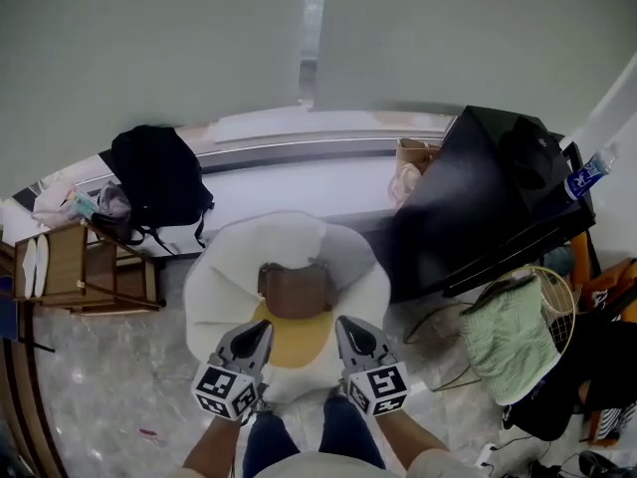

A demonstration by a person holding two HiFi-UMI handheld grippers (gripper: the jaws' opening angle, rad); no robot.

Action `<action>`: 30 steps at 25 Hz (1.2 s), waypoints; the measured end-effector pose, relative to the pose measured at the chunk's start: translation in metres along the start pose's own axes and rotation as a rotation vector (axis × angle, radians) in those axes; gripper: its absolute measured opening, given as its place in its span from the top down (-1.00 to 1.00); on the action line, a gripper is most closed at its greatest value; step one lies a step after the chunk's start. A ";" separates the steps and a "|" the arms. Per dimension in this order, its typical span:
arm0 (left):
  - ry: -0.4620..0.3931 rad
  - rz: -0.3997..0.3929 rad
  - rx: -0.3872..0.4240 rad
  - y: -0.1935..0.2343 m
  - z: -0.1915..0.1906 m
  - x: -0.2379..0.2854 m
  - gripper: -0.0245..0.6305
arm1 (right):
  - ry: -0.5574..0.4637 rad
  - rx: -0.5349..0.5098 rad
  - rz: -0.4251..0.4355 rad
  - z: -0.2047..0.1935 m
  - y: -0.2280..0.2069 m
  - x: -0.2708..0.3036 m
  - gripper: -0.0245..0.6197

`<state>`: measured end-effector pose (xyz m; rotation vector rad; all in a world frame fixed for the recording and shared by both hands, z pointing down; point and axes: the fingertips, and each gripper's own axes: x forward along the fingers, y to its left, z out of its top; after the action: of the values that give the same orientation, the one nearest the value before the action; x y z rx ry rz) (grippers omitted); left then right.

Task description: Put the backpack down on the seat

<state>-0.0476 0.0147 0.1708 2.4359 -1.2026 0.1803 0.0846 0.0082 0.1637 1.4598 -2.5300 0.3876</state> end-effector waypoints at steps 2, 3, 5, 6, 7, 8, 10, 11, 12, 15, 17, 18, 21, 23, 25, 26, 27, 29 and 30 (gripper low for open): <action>-0.013 0.002 0.007 -0.007 0.010 -0.010 0.79 | -0.010 0.006 0.003 0.012 0.006 -0.009 0.83; -0.021 0.003 0.009 -0.010 0.016 -0.013 0.79 | -0.015 0.009 0.006 0.018 0.008 -0.013 0.83; -0.038 0.001 0.015 -0.018 0.026 -0.019 0.79 | -0.025 0.011 0.010 0.032 0.011 -0.022 0.83; -0.044 -0.002 0.018 -0.022 0.030 -0.023 0.79 | -0.030 0.010 0.011 0.038 0.012 -0.027 0.83; -0.049 -0.006 0.020 -0.027 0.033 -0.027 0.79 | -0.038 0.008 0.011 0.043 0.014 -0.032 0.83; -0.054 -0.011 0.022 -0.030 0.036 -0.031 0.79 | -0.047 0.005 0.010 0.048 0.016 -0.036 0.83; -0.063 -0.017 0.028 -0.035 0.042 -0.039 0.79 | -0.065 -0.005 0.011 0.059 0.018 -0.044 0.83; -0.068 -0.017 0.030 -0.036 0.046 -0.042 0.79 | -0.073 -0.011 0.015 0.065 0.020 -0.047 0.83; -0.072 -0.017 0.030 -0.038 0.049 -0.046 0.79 | -0.080 -0.018 0.020 0.070 0.023 -0.051 0.83; -0.078 -0.020 0.031 -0.045 0.054 -0.059 0.79 | -0.092 -0.034 0.034 0.080 0.032 -0.060 0.83; -0.082 -0.031 0.036 -0.051 0.059 -0.064 0.79 | -0.101 -0.038 0.037 0.086 0.037 -0.065 0.83; -0.086 -0.037 0.039 -0.053 0.061 -0.066 0.79 | -0.106 -0.040 0.038 0.088 0.038 -0.066 0.83; -0.097 -0.046 0.044 -0.056 0.068 -0.071 0.79 | -0.116 -0.050 0.046 0.094 0.044 -0.069 0.83; -0.102 -0.048 0.052 -0.057 0.071 -0.073 0.79 | -0.123 -0.054 0.054 0.097 0.047 -0.070 0.83; -0.105 -0.051 0.057 -0.057 0.074 -0.074 0.79 | -0.131 -0.056 0.057 0.101 0.049 -0.071 0.83; -0.105 -0.052 0.059 -0.057 0.076 -0.075 0.79 | -0.134 -0.056 0.058 0.103 0.049 -0.071 0.83; -0.105 -0.054 0.059 -0.058 0.076 -0.076 0.79 | -0.137 -0.055 0.059 0.105 0.050 -0.072 0.83; -0.101 -0.055 0.057 -0.059 0.077 -0.078 0.79 | -0.138 -0.052 0.064 0.106 0.052 -0.073 0.83; -0.100 -0.056 0.055 -0.059 0.077 -0.079 0.79 | -0.138 -0.050 0.068 0.107 0.054 -0.074 0.83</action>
<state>-0.0555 0.0721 0.0596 2.5500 -1.1842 0.0776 0.0704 0.0608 0.0340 1.4318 -2.6819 0.2387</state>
